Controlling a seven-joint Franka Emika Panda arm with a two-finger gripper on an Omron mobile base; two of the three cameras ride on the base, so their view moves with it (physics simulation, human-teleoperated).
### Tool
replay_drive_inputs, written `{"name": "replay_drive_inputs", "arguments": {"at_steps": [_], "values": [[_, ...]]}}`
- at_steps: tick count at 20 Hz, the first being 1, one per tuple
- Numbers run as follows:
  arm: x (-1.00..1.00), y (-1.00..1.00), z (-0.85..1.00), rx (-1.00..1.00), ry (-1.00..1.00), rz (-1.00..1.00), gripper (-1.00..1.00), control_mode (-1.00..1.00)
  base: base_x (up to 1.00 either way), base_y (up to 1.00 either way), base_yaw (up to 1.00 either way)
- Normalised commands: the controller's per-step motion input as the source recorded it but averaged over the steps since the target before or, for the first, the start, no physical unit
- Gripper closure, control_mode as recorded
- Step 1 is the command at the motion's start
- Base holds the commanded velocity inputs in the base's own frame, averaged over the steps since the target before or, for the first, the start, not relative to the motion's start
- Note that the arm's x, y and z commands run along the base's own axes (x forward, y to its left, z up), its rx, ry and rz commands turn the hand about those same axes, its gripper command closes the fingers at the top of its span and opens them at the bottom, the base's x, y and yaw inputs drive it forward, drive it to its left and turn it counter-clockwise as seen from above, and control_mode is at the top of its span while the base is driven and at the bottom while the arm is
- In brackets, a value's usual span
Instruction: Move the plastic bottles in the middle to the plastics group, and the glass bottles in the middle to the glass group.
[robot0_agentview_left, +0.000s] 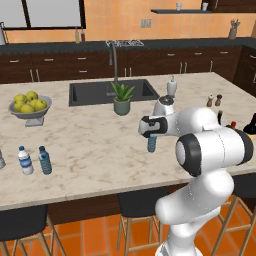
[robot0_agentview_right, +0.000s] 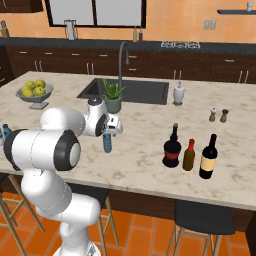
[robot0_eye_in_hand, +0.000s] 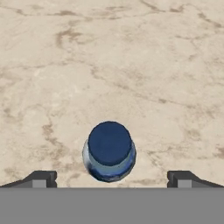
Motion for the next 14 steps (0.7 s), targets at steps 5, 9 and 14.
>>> {"name": "replay_drive_inputs", "arguments": {"at_steps": [5, 9, 14], "values": [[0.08, 0.0, 0.0, 0.0, 0.0, 0.0, -1.0, -1.0, 0.0, 0.0, 0.0], [0.13, 0.0, -0.1, 0.0, -0.01, 0.0, -1.0, -1.0, 0.0, 0.0, 0.0], [0.06, 0.0, -0.1, 0.0, 0.0, 0.0, -1.0, -1.0, 0.0, 0.0, 0.0]]}}
